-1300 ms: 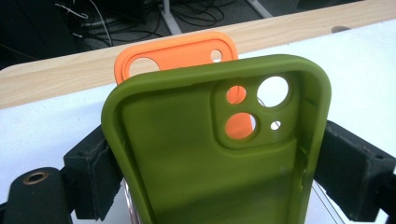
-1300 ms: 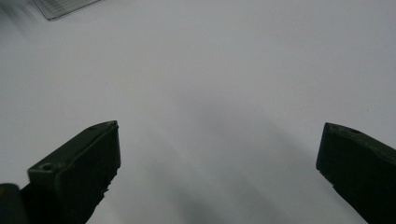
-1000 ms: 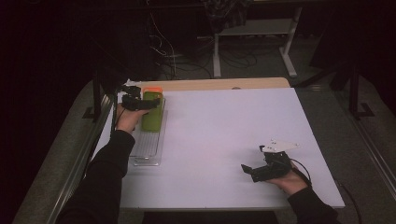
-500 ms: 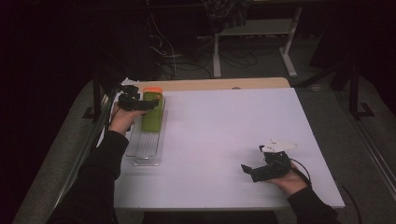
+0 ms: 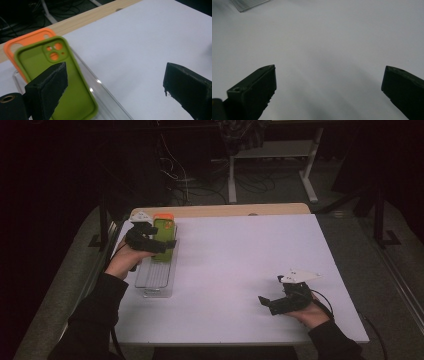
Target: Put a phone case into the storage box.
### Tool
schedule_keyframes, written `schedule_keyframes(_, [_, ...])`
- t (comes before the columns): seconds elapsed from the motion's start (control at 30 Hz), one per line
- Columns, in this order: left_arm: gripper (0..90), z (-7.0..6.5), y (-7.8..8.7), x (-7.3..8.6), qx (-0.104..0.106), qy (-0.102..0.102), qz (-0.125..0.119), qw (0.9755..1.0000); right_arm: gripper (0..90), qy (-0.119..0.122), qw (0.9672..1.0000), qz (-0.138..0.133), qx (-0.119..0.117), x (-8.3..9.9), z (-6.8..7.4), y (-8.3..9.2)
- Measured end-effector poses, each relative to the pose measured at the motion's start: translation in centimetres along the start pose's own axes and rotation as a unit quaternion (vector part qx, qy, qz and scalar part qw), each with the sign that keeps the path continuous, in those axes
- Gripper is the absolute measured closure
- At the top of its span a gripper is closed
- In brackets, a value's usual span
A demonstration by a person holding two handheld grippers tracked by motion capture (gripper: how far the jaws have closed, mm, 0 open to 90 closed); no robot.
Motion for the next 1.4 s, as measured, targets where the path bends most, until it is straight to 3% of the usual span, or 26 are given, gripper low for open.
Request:
schedule_keyframes(0.17, [1.8,-1.2,0.4,1.0,0.012,-0.012,-0.003,0.9999,0.0,0.002,1.0,0.003,-0.001,-0.1,0.0,0.1])
schedule_keyframes(0.23, [1.2,-1.7,0.6,1.3,0.017,-0.005,-0.004,0.9998,0.0,0.0,1.0,0.005,-0.004,-0.2,0.1,0.2])
schedule_keyframes(0.4, [0.0,-2.7,0.8,2.1,0.033,-0.012,-0.006,0.9994,0.0,0.007,1.0,0.003,-0.006,-0.4,0.1,0.4])
schedule_keyframes(0.6, [0.0,-3.5,1.1,3.5,0.034,-0.025,0.0,0.9991,0.0,0.008,0.9999,0.004,-0.014,-0.7,0.2,0.6])
schedule_keyframes(0.93, [0.0,-4.0,2.0,6.1,0.044,-0.043,0.005,0.9981,0.0,0.023,0.9996,-0.013,-0.011,-1.4,0.2,1.6])
schedule_keyframes(1.23, [0.0,-4.8,2.8,8.2,0.064,-0.044,-0.007,0.997,0.0,0.03,0.9992,-0.021,-0.017,-1.8,0.4,1.9])
schedule_keyframes(1.4, [0.0,-5.2,2.4,8.8,0.073,-0.051,0.009,0.996,0.0,0.032,0.9989,-0.025,-0.023,-2.0,0.7,1.9])
Point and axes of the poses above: each handheld gripper's, and its own axes: y roughly backward along the jaws, x roughly out of its underside, z roughly to its left, the point moved 3 cm from there along -y, roughly forward along the jaws, and after that the axes turned 7 degrees about -x, right-handed, at the moved point
